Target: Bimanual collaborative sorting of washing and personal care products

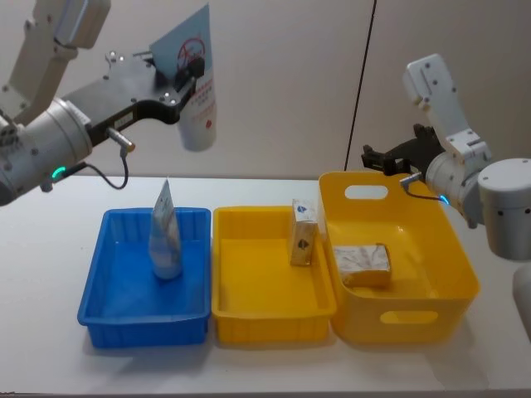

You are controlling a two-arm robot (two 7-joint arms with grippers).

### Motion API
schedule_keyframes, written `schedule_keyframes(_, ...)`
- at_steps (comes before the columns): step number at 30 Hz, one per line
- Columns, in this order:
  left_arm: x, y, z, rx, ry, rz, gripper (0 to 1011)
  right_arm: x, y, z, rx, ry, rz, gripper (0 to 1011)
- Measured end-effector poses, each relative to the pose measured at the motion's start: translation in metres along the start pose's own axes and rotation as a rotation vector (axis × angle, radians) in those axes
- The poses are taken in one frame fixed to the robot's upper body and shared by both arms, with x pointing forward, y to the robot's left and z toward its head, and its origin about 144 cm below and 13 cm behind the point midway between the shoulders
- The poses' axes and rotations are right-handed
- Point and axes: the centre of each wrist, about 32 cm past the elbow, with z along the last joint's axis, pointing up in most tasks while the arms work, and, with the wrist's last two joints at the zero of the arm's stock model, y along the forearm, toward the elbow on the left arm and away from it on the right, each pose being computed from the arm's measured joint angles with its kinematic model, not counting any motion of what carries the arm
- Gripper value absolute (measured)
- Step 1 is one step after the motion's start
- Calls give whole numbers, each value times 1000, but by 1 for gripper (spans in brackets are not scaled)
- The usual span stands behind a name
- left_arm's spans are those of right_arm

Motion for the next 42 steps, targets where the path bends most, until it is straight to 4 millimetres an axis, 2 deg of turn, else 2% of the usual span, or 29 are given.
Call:
schedule_keyframes(17,-3,-13,11,-33,-79,16,217,3,-1,3,103,-52,161,1004)
schedule_keyframes(29,-8,-18,11,-37,-80,14,217,-13,-3,-1,141,-98,157,1004)
schedule_keyframes(42,-11,-19,9,-38,-61,18,217,-39,0,2,244,-152,246,1004)
